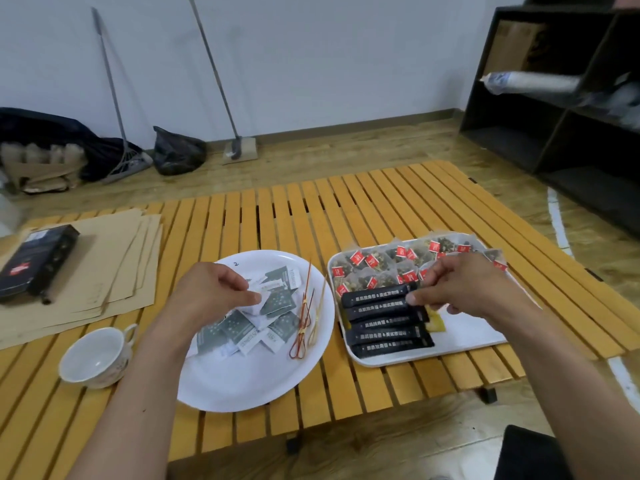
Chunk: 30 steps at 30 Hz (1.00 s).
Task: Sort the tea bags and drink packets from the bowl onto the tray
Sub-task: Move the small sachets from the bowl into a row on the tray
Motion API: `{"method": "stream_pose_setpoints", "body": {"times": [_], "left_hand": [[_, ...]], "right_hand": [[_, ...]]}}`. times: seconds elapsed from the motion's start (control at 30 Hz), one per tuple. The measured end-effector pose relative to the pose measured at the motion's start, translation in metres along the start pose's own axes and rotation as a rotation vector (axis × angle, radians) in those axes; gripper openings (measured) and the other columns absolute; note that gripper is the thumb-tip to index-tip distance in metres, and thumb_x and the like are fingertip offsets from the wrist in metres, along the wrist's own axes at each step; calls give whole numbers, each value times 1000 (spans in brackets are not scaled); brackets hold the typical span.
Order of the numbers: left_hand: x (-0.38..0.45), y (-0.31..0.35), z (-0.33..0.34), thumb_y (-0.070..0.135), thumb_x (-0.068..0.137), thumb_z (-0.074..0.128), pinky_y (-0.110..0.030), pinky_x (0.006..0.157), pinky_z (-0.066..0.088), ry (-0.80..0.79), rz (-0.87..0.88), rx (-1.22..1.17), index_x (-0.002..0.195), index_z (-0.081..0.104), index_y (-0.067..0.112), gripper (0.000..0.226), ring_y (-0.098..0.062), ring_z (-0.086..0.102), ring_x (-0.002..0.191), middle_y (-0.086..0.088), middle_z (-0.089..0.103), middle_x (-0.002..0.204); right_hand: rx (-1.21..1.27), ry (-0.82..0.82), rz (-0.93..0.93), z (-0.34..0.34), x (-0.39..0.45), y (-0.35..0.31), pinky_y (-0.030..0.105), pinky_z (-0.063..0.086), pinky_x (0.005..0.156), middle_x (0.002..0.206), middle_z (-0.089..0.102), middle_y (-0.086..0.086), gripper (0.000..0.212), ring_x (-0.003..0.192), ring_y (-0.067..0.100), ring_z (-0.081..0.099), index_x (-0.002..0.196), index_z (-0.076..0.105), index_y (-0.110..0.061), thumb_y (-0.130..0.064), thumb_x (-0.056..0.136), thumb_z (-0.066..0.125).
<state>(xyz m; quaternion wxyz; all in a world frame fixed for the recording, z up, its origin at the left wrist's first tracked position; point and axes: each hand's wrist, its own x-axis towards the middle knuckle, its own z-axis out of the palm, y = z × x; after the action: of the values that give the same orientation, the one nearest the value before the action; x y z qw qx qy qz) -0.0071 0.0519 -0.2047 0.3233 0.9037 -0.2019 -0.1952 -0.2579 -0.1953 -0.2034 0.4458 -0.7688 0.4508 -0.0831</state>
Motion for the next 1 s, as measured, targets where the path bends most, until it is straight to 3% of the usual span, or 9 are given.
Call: {"method": "stream_pose_setpoints", "body": {"times": [0.17,0.27,0.37,0.47,0.57,0.7,0.8,0.9,1.0], "left_hand": [[6,-15,1,48,73,87,-32,79,44,66,-11,163,124,65,25,60,-24,63,109,-4,65,126],[15,-24,6,61,84,71,-36,97,48,44,-83,276,146,49,22,76,-30,56,129,-9,57,144],[20,-29,8,68,87,60,-42,109,44,13,-178,404,153,37,16,87,-32,45,139,-11,49,152],[18,-27,11,75,79,60,-43,102,50,-16,-233,411,144,46,15,89,-34,52,129,-14,55,144],[15,-23,18,77,79,55,-46,98,54,-44,-255,417,128,59,15,79,-34,53,122,-14,63,129],[11,-13,20,62,78,74,-42,89,59,-85,-234,286,89,62,17,48,-26,64,93,-7,68,96],[10,-13,14,35,73,89,-44,84,61,-125,-243,98,98,63,12,42,-28,66,93,-10,70,99],[9,-16,7,20,65,94,-43,80,63,-130,-270,-32,103,65,8,50,-26,67,90,-10,71,98],[9,-20,3,8,62,92,-36,65,62,-144,-278,-142,103,67,6,48,-26,68,76,-11,73,91]], "right_hand": [[-58,55,-416,55,-10,-35,23,53,64,74,73,-9,22,68,4,67,77,70,-24,-33,71,90],[-136,-67,-540,89,-7,-55,31,59,75,88,73,-15,24,76,1,68,94,73,-28,-38,77,86],[-287,-181,-603,119,-4,-76,35,57,84,112,71,-12,43,90,7,68,118,68,-26,-44,81,81],[-453,-156,-557,150,-1,-91,35,54,82,112,71,1,42,103,22,65,116,69,-18,-50,88,71],[-512,-43,-453,175,1,-95,32,41,57,73,59,2,37,80,27,59,76,59,-15,-46,94,62],[-541,18,-390,194,8,-96,27,35,51,63,45,-2,36,70,24,54,67,48,-18,-35,86,73],[-489,-17,-374,196,10,-98,25,30,46,67,55,-2,28,73,25,58,73,60,-19,-35,77,82],[-394,-79,-348,189,10,-99,29,48,64,94,70,-2,36,90,22,66,97,71,-19,-33,70,90],[-252,-129,-318,188,9,-98,27,46,65,91,69,-8,44,88,18,66,91,67,-27,-26,59,96]]}}
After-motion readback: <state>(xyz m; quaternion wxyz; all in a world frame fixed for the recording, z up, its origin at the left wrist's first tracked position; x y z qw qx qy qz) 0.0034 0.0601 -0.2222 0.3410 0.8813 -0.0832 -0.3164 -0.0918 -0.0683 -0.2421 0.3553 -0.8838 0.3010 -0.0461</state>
